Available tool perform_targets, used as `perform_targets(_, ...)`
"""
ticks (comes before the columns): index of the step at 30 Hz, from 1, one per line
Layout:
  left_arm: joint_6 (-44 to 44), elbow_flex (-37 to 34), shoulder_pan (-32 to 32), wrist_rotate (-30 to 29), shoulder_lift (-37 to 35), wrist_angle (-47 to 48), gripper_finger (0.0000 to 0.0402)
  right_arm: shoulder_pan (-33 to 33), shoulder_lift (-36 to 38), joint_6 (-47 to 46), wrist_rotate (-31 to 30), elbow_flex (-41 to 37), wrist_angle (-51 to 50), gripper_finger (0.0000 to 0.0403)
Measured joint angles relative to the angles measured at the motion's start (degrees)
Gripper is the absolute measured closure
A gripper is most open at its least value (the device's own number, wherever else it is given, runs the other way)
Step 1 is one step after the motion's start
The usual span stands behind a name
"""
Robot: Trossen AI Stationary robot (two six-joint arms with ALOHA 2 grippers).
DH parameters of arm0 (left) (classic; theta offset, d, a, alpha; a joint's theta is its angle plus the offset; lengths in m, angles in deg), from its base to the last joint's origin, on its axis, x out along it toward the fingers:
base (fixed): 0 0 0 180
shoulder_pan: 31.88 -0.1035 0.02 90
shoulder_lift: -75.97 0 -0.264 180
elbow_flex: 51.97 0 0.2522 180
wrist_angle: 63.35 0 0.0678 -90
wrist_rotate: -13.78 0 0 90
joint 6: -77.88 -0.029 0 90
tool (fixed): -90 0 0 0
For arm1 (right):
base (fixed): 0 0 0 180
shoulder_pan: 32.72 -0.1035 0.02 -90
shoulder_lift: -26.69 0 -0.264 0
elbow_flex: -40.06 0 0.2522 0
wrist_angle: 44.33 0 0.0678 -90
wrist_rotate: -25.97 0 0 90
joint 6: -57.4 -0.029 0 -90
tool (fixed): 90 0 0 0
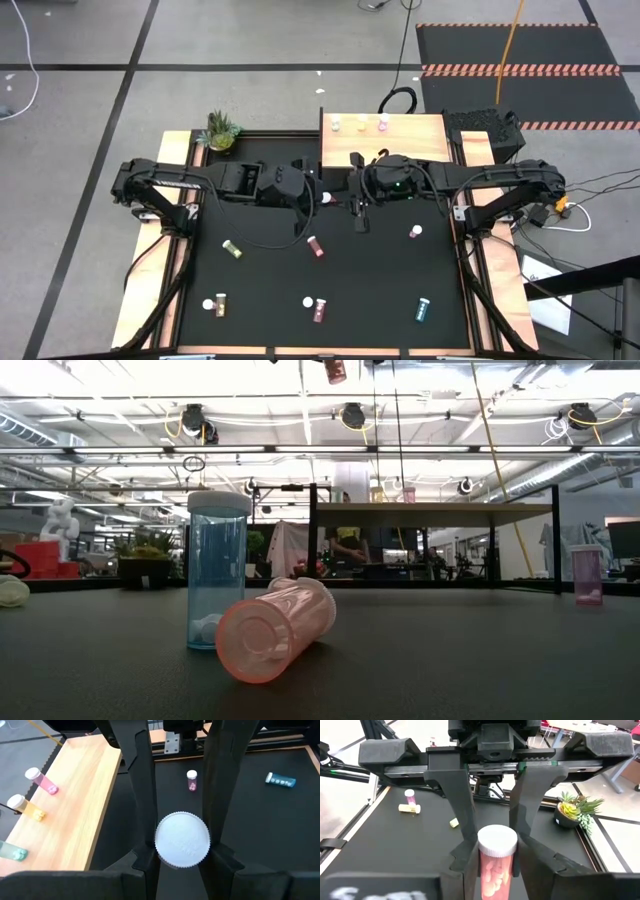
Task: Pick and place medicine bottles onto shelf by color
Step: Put the top orange pill bottle on the shelf
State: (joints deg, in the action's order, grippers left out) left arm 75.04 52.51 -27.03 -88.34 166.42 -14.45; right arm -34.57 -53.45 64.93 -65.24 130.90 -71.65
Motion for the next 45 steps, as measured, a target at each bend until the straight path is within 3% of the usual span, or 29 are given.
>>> perform_targets(9,2.6,0.0,0.0,-2.4,0.0,-0.1,0.0282,0.3,0.0,-1.3,-0.2,0.0,0.1,0.029)
perform_targets(12,5.3,0.0,0.0,-5.6,0.0,-0.2,0.0262,1.1,0.5,-2.8,-0.3,-0.1,0.2,0.029)
perform_targets(16,8.3,0.0,-0.1,-7.7,0.0,-1.1,0.0199,2.2,2.1,-3.8,-0.2,-1.8,3.9,0.0291)
perform_targets(21,7.7,0.0,-0.1,-7.6,-0.1,-0.6,0.009,3.6,6.1,-4.5,-0.5,-6.4,8.4,0.0291)
perform_targets(26,6.0,0.1,-0.7,-7.8,-1.4,1.0,0.001,5.9,12.9,-4.9,-5.4,-13.6,13.0,0.0291)
perform_targets(32,6.0,0.0,-1.8,-11.1,-5.0,1.5,0.0043,12.4,24.3,-2.2,-10.8,-23.0,15.7,0.0287)
perform_targets(37,6.0,0.1,-3.9,-12.5,-7.1,2.4,0.0077,22.9,31.6,-1.2,-11.0,-29.2,17.8,0.0287)
perform_targets(45,7.1,0.0,-7.0,-16.6,-9.5,10.0,0.0105,35.6,32.2,-2.5,-10.8,-34.3,21.1,0.0286)
